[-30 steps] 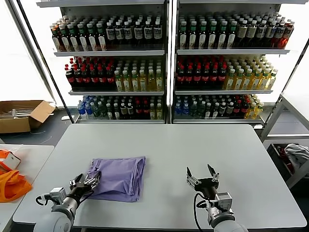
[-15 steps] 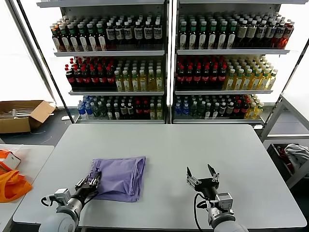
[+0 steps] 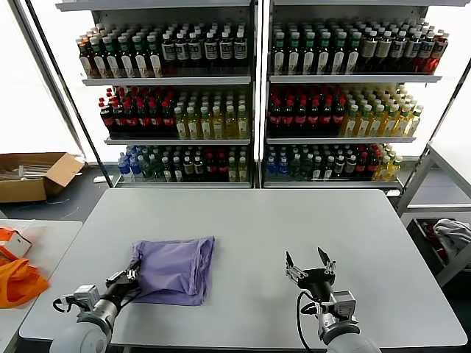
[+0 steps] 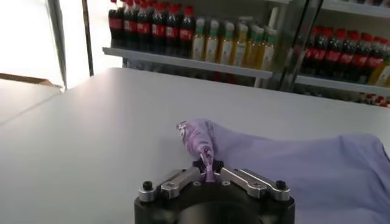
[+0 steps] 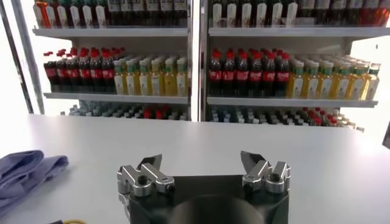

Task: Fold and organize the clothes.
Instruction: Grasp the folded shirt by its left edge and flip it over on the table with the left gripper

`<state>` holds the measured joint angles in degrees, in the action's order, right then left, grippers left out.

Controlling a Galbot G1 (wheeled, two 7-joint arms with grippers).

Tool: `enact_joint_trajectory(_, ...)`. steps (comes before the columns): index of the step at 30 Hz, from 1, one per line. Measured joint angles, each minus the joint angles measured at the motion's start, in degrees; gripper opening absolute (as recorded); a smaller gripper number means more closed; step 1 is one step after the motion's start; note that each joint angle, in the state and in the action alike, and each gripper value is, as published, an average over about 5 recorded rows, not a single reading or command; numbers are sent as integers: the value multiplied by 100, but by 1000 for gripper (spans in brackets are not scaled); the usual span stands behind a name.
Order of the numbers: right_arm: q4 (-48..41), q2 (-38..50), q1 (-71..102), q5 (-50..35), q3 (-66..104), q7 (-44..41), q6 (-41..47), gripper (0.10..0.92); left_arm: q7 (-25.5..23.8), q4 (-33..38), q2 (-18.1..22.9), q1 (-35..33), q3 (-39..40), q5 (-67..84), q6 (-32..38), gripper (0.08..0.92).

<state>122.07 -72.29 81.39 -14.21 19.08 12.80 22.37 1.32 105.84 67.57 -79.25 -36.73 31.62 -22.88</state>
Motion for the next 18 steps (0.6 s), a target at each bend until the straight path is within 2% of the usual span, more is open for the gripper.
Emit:
enact_joint_trajectory(4,-3,16,-35,-22,-4,3,2,823,18,8,-244,-34,-347,29,11,102)
enact_joint_trajectory(14,-73,-64,-87,-24,-130,-14,-11,823,-179,33,-1371,-233,-1751,37,35,102)
enact_joint_trajectory(18,-83,-73,-96,-18,-148,-17,0,823,-261,136,-1627,-251,-2032,-99,83,102)
